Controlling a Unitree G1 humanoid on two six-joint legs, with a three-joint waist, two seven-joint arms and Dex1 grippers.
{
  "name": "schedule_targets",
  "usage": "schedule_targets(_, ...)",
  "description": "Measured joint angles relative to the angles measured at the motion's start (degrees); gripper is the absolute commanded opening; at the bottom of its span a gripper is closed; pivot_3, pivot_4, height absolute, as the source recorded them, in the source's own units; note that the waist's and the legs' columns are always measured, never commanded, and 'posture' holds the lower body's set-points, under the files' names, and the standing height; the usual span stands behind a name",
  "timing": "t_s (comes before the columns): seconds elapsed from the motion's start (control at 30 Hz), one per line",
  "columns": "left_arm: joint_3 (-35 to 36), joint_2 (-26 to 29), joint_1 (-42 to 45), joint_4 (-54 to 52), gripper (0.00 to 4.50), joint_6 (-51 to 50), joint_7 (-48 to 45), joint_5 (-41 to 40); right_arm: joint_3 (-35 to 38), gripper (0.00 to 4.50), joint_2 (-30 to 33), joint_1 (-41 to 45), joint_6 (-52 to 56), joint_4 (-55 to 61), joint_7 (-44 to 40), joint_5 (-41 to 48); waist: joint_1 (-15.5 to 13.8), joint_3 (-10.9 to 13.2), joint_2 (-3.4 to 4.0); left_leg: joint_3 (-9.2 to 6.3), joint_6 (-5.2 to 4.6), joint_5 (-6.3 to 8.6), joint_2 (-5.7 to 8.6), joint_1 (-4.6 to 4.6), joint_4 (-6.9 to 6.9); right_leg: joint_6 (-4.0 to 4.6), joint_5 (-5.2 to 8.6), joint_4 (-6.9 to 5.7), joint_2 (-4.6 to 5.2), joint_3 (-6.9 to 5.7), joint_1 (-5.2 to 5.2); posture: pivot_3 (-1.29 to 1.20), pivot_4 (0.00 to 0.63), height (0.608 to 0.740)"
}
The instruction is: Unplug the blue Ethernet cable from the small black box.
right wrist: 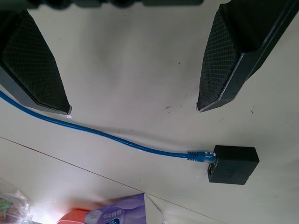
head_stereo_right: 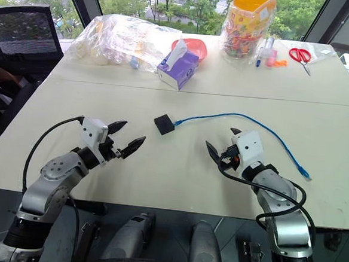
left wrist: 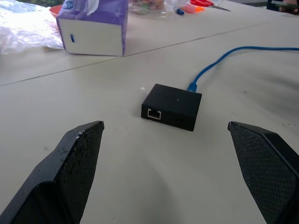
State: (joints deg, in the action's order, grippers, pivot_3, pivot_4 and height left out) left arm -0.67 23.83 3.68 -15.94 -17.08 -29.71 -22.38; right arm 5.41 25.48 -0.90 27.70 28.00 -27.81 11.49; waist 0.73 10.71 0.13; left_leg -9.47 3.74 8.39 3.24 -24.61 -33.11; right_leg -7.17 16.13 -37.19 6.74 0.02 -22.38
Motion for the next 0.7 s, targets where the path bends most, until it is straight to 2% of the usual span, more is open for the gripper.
schedule_targets(0.13,1.49,-0.87,0.6,-0.9,4.45,-2.82,1.0,-1.81,-0.07,4.5,2.29,0.83,0.31,-0.97,-2.07,0.67,-0.04,0.02,-0.03,0.0,0.01,0.01,-0.01,0.0,-0.01,0.0,0.0,0.0,0.0,0.0,0.0,0.0,0.15,0.728)
schedule_targets(0.5,1.6,2.55,1.74,-4.32,4.45,-11.54,-3.88,-5.93,0.15,4.5,8.0,7.77,4.52,-1.43,-8.26,5.74,-0.09,0.03,-0.05,0.03,0.01,0.01,-0.01,-0.33,-0.01,0.01,0.0,0.11,0.03,-0.01,-0.26,0.0,0.15,0.728)
schedule_targets(0.7,2.6,2.6,2.03,-4.19,4.45,-12.7,-4.12,-6.66,-0.62,4.5,14.54,10.38,5.31,-3.88,-13.57,6.18,-0.15,0.05,-0.08,0.03,0.0,0.0,0.01,-0.53,-0.04,0.0,-0.01,0.17,0.04,-0.05,-0.41,0.0,0.15,0.728)
